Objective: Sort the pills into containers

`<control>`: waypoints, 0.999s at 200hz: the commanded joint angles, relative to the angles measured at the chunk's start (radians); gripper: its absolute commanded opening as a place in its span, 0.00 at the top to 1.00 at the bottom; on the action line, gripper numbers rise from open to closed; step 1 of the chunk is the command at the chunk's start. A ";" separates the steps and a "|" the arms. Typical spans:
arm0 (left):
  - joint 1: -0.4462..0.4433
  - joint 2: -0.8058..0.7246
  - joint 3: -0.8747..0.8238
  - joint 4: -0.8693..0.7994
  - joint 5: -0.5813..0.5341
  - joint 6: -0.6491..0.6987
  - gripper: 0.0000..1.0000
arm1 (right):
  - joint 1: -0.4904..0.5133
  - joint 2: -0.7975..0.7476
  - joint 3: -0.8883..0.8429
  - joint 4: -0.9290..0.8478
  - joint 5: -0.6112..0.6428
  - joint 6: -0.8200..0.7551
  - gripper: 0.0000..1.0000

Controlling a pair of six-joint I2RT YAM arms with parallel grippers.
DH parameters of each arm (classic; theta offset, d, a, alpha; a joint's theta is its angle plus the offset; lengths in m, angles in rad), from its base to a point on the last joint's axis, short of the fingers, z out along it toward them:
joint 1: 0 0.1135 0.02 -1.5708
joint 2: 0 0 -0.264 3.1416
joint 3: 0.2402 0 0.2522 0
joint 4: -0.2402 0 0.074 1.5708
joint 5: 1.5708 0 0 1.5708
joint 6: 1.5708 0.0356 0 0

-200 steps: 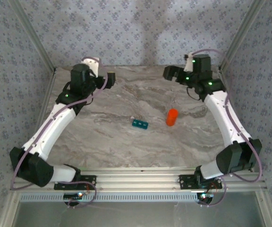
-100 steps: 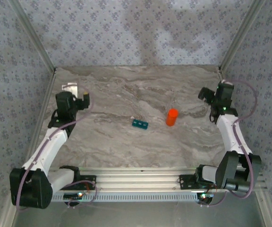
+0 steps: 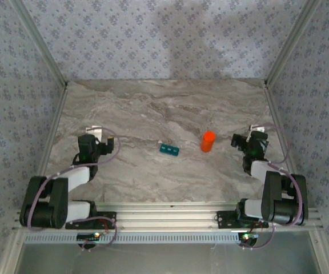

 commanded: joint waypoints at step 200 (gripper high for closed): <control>0.127 0.238 0.097 0.230 0.171 -0.089 0.01 | 0.108 0.222 0.018 0.341 -0.058 -0.077 0.00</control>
